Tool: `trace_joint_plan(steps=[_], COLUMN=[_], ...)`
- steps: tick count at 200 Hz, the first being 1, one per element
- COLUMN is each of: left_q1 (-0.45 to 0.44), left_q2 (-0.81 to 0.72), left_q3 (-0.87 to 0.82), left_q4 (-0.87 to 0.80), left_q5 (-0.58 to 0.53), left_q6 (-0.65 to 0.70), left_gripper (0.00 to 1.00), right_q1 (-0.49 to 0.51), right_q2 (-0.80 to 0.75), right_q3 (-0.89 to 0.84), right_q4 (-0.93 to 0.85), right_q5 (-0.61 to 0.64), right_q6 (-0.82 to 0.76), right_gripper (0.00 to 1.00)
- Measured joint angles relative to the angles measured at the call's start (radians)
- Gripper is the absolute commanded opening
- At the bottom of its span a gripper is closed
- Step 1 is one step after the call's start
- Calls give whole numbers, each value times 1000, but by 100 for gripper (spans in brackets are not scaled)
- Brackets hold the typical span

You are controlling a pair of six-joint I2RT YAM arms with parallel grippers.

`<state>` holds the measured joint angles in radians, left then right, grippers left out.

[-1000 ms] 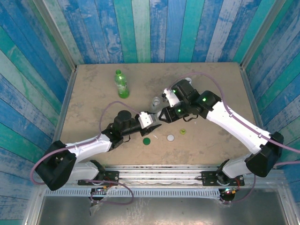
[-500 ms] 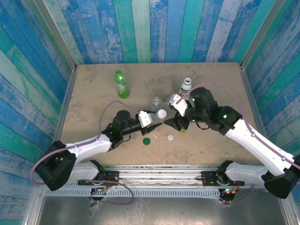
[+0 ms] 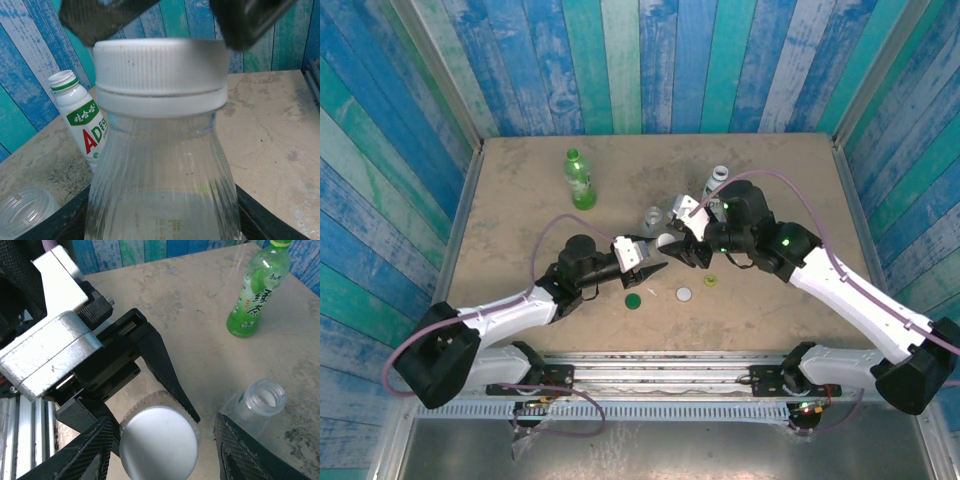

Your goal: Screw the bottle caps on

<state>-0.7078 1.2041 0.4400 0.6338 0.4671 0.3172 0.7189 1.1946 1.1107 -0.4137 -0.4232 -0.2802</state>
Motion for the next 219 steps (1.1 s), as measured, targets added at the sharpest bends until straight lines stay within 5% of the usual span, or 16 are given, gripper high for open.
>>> trace_joint_plan(steps=[75,145,219], left_q1=[4,4,7], left_q2=[-7,-5,-6], left_q3=[0,0,0], left_q4=[-11,30,68], left_q5=[-23,-112,-148], left_q6=[0,-34,-52], left_gripper=[41,41,40], right_q1=[-19,26,48], right_q2=[32,34,-18], right_q3=[0,-29,-58], right_q4=[11,143,170], right_q5=[-57,48,138], right_q6=[35,267,328], right_gripper=[26,23,73])
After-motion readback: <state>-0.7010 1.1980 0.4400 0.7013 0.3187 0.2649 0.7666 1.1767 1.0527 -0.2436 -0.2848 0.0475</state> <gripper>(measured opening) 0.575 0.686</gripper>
